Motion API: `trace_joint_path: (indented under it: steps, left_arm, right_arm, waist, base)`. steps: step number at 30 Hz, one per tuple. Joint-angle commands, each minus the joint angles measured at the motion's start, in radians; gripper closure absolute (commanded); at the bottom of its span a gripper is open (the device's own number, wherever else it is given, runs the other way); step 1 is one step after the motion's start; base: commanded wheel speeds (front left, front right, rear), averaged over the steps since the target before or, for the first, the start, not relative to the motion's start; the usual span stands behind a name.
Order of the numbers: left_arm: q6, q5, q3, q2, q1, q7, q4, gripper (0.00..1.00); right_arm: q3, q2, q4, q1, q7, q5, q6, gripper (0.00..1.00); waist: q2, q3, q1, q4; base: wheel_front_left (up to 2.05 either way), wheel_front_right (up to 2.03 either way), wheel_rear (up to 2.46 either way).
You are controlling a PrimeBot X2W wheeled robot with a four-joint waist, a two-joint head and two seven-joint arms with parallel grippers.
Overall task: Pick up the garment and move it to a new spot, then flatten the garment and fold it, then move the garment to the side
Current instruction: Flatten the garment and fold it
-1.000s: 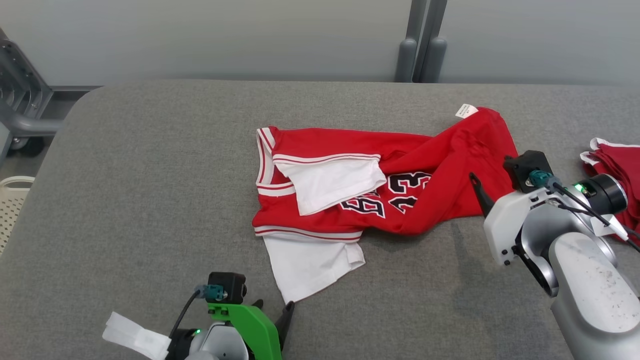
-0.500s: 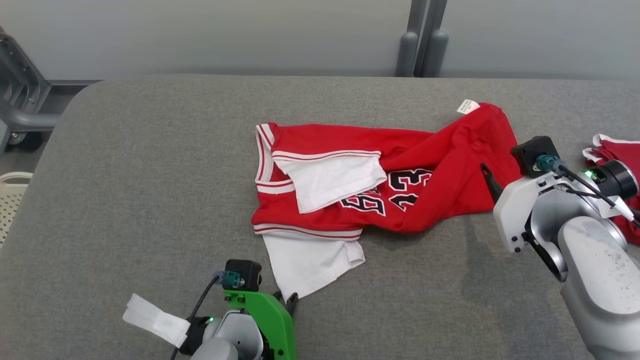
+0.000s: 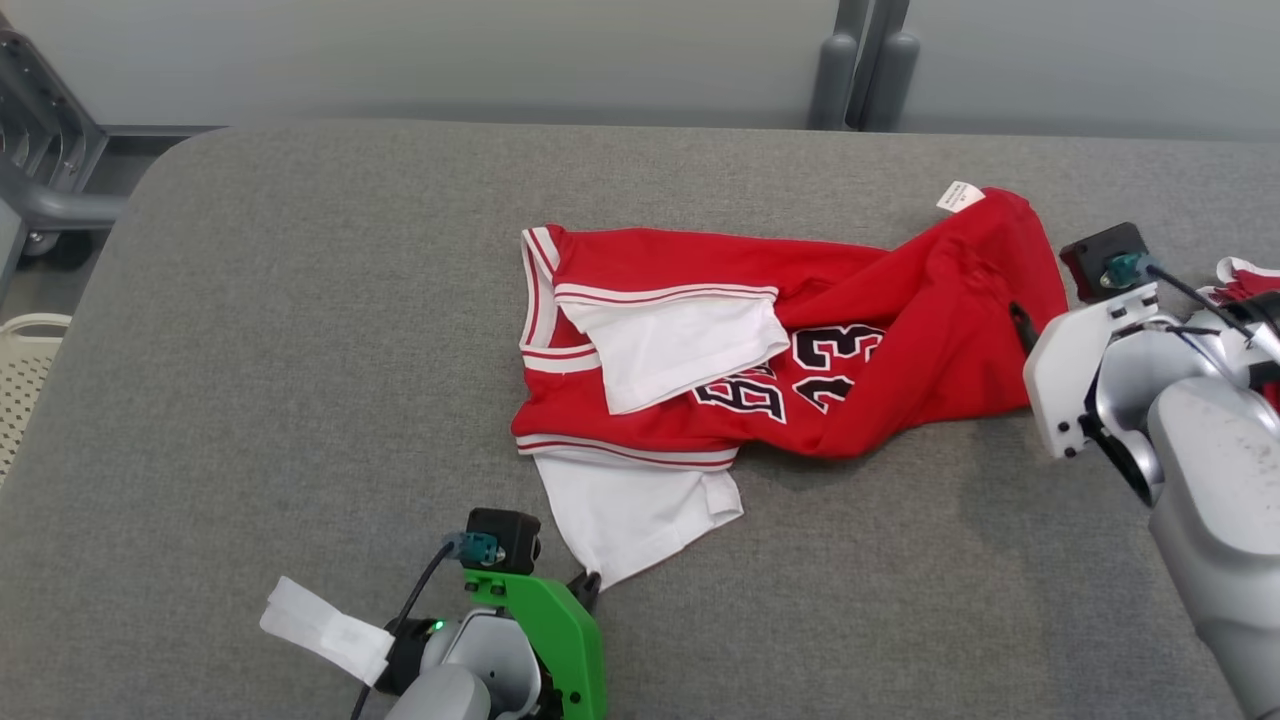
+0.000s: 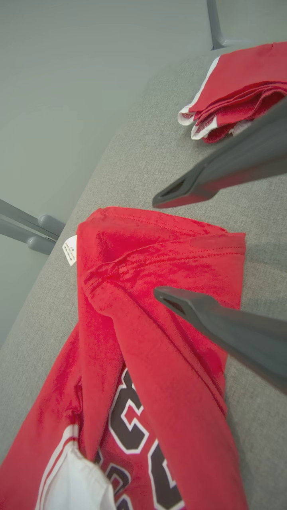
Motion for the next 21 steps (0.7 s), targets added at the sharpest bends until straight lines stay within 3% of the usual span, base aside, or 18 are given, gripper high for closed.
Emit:
trace_joint_path:
  steps: [1,11,21]
  left_arm:
    - [-0.002,0.000,-0.005,0.000,-0.018,-0.002,0.002,1.00]
    - [0.000,-0.011,-0.015,0.003,-0.051,-0.019,-0.005,1.00]
    - [0.000,-0.035,-0.045,0.002,-0.073,-0.031,-0.038,1.00]
  right_arm:
    - [-0.007,-0.014,0.028,-0.031,-0.007,0.004,-0.001,0.00]
    - [-0.016,-0.043,0.193,-0.137,-0.049,-0.001,-0.001,0.00]
    - [0.038,-0.050,0.317,-0.216,-0.073,0.058,-0.002,0.01]
  waist:
    - [0.0000,0.016,0.0000,0.016]
    - [0.0000,0.073,0.0000,0.073]
    - [0.0000,0.131,0.0000,0.117]
  base:
    - [0.00,0.00,0.00]
    - [0.00,0.00,0.00]
    - [0.00,0.00,0.00]
